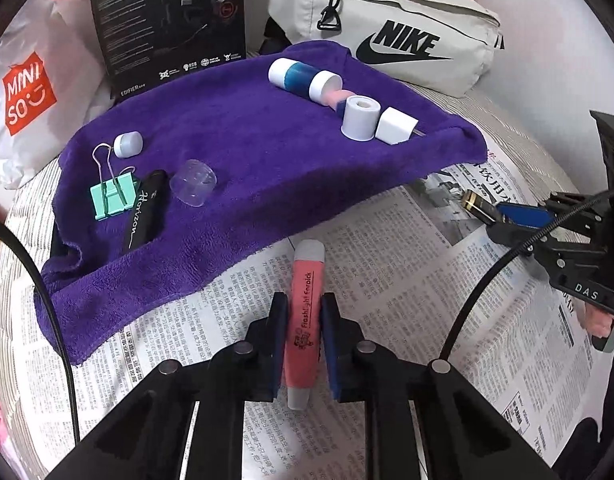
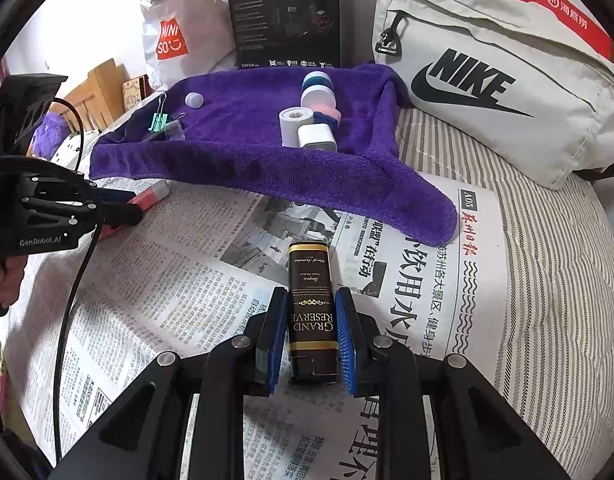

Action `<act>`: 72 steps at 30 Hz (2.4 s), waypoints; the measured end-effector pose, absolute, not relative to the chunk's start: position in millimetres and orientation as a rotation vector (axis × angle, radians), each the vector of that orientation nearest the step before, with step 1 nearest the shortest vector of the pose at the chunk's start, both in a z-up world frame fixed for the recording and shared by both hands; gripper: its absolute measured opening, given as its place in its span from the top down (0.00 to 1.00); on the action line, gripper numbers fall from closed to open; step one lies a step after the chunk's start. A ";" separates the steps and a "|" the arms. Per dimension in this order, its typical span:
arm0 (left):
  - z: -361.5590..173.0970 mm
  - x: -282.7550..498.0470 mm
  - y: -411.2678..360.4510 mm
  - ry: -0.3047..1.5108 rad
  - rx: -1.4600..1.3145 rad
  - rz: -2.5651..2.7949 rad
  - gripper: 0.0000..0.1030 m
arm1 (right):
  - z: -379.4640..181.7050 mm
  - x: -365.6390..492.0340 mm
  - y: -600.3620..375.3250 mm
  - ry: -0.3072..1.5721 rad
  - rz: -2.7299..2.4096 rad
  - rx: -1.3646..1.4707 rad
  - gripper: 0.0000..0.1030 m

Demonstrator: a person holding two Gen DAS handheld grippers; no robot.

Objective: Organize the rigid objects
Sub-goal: 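Carry the Grand Reserve tube onto the towel while left carries the highlighter there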

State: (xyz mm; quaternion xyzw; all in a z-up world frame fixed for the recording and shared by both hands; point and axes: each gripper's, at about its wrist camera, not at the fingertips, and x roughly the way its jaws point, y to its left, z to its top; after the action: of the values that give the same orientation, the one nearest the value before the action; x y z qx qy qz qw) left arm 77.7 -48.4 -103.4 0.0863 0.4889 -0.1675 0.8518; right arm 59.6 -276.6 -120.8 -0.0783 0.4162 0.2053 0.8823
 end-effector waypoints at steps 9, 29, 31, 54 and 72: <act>-103.6 77.6 -50.5 1.010 0.204 -0.348 0.84 | -120.7 68.5 -270.8 0.854 0.427 -0.175 0.76; -86.3 63.0 -6.4 0.976 0.048 -0.373 0.84 | -93.2 62.9 -254.2 0.833 0.488 -0.147 0.77; -90.3 63.4 -6.8 0.992 0.061 -0.366 0.84 | -93.3 63.6 -249.5 0.838 0.497 -0.151 0.77; -76.8 63.0 8.2 0.963 0.019 -0.373 0.84 | -75.5 73.3 -228.1 0.803 0.534 -0.177 0.77; -53.8 119.8 22.9 0.939 0.033 -0.347 0.84 | -60.0 138.0 -189.4 0.788 0.554 -0.188 0.77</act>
State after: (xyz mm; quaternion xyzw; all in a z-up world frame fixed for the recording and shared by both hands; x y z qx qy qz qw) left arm 119.8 22.9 -53.8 0.0158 0.4503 -0.1663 0.8771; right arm 138.0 -189.4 -60.0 -0.0902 0.3785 0.2661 0.8819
